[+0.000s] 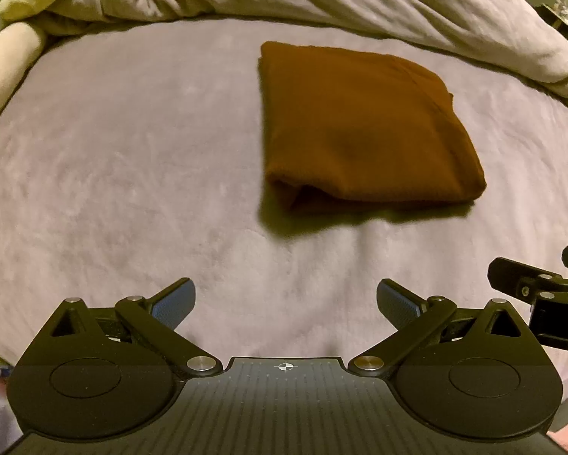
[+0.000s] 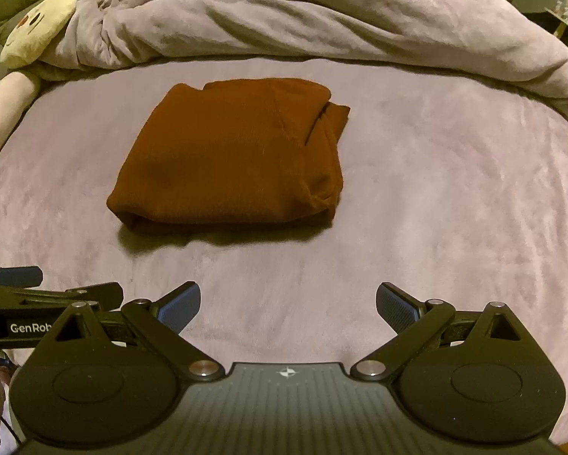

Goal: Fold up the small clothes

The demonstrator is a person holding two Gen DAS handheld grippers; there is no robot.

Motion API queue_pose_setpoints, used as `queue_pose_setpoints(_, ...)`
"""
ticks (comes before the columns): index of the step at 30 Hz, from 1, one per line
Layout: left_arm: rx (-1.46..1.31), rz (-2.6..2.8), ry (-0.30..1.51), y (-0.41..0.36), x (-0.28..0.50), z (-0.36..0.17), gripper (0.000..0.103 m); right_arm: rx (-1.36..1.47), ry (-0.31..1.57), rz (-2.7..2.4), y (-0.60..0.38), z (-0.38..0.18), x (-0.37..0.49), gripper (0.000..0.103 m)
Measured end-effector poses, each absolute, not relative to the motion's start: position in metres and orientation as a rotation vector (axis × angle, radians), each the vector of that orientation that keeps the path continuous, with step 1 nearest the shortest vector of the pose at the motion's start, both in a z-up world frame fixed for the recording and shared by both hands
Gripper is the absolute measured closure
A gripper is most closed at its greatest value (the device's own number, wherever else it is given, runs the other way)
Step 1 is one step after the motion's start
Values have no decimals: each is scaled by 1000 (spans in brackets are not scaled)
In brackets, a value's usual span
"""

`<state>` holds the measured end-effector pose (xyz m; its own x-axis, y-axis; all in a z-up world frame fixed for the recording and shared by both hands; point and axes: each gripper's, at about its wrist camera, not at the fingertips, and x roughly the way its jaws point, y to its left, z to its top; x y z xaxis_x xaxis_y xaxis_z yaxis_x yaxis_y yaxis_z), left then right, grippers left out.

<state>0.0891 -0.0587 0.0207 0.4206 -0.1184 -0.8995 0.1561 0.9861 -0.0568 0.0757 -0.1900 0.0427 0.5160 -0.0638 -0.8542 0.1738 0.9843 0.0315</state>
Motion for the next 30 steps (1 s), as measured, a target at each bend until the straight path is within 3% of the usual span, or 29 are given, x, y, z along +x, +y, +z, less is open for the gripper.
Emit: queue_pose_setpoints(30, 46, -159, 1092, -60, 86, 27, 0, 118, 991, -151, -193, 51, 71, 4)
